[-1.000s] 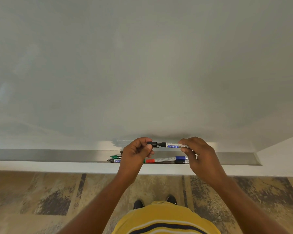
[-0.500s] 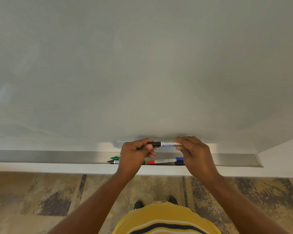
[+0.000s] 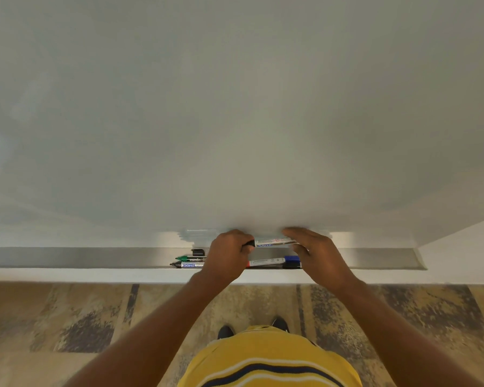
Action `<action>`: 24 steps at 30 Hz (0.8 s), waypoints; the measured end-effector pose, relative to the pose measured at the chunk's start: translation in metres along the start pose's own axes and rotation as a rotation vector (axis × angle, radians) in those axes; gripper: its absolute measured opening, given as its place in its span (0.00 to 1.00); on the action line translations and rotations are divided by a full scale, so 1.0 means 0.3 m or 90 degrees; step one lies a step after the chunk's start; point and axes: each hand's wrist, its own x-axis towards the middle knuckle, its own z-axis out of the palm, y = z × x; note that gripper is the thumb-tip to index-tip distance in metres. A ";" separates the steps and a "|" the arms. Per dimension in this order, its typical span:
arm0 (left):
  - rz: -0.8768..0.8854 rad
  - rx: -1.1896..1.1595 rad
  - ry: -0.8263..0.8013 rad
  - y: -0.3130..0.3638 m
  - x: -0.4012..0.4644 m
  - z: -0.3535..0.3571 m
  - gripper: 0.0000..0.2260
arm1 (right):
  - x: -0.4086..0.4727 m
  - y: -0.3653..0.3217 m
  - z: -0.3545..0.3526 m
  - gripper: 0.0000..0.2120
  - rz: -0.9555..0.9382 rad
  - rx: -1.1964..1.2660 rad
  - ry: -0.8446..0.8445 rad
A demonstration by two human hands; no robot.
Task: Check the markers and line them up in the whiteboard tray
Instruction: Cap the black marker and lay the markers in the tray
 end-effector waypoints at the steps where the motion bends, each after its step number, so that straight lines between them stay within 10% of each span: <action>1: -0.009 0.023 -0.002 -0.012 -0.002 0.025 0.05 | -0.015 0.038 0.001 0.19 0.026 -0.015 0.010; 24: -0.007 0.254 -0.086 -0.103 0.012 0.203 0.09 | -0.085 0.321 0.042 0.22 0.062 -0.223 -0.085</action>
